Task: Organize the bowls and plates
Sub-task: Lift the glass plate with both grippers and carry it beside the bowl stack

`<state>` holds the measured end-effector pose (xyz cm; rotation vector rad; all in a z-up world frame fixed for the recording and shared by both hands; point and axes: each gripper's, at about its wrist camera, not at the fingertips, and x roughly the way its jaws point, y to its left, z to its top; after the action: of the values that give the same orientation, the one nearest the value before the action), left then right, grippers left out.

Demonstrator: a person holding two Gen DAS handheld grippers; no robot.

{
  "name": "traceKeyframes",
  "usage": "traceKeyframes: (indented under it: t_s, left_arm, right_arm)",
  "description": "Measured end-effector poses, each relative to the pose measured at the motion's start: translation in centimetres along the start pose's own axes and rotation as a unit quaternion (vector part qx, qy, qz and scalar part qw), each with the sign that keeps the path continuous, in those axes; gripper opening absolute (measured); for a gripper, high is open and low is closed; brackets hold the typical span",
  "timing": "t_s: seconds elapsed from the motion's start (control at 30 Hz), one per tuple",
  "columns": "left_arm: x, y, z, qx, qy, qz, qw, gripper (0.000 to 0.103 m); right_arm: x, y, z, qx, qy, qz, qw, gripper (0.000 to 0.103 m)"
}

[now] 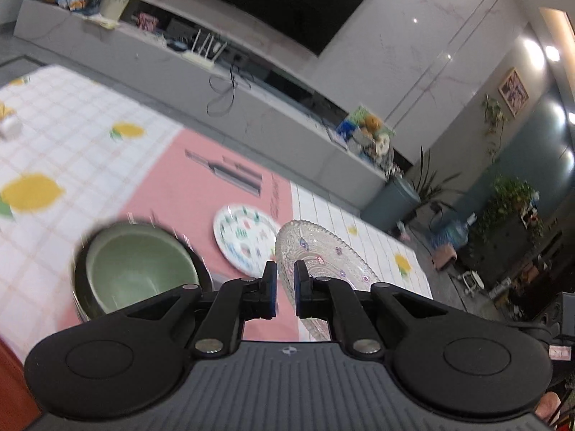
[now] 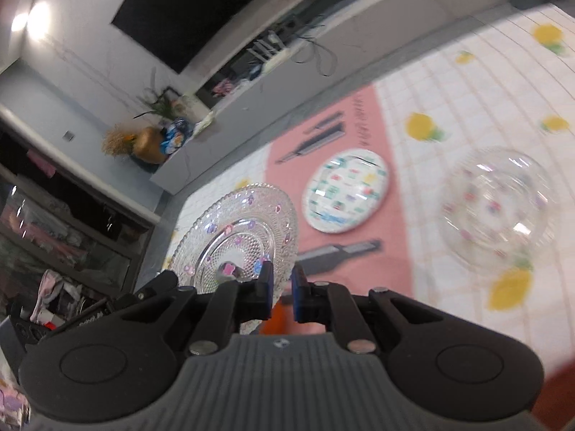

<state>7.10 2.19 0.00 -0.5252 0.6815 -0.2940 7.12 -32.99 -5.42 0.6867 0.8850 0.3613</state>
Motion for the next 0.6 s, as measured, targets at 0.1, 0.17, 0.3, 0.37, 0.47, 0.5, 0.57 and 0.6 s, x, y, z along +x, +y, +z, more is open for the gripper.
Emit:
traceKeyframes:
  t_s: [0.1, 0.17, 0.3, 0.37, 0.47, 0.5, 0.57, 0.6]
  left_arm:
    - [1.3, -0.2, -2.2, 0.001, 0.026, 0.009, 0.9996, 0.01]
    - [2.4, 0.0, -3.4, 0.001, 0.046, 0.013, 0.9989, 0.01]
    - [4.6, 1.7, -5.1, -0.022, 0.071, 0.025, 0.9969, 0.01]
    - [5.1, 2.2, -5.7, -0.03, 0.078, 0.031, 0.996, 0.01]
    - [5.7, 2.6, -6.3, -0.024, 0.089, 0.049, 0.9946, 0.01]
    - [5.7, 2.6, -6.5, -0.02, 0.09, 0.053, 0.9944, 0.01]
    - [5.8, 2.7, -7.1, -0.017, 0.094, 0.059, 0.9937, 0.01]
    - [6.0, 2.8, -7.3, -0.017, 0.097, 0.06, 0.9933, 0.01]
  right_arm:
    - [-0.6, -3.1, -1.3, 0.037, 0.003, -0.006, 0.999, 0.008]
    - [-0.6, -4.5, -1.9, 0.051, 0.002, -0.018, 0.999, 0.008]
    - [0.5, -6.4, -2.6, 0.062, 0.009, -0.032, 0.998, 0.008]
    - [1.5, -6.8, -2.9, 0.061, 0.021, -0.037, 0.997, 0.008]
    - [3.3, -7.8, -3.2, 0.068, 0.04, -0.055, 0.995, 0.008]
    - [3.7, -8.0, -3.7, 0.065, 0.046, -0.064, 0.995, 0.008]
    - [4.6, -8.1, -4.1, 0.057, 0.061, -0.082, 0.993, 0.008]
    - [4.9, -8.3, -4.3, 0.054, 0.066, -0.088, 0.992, 0.008]
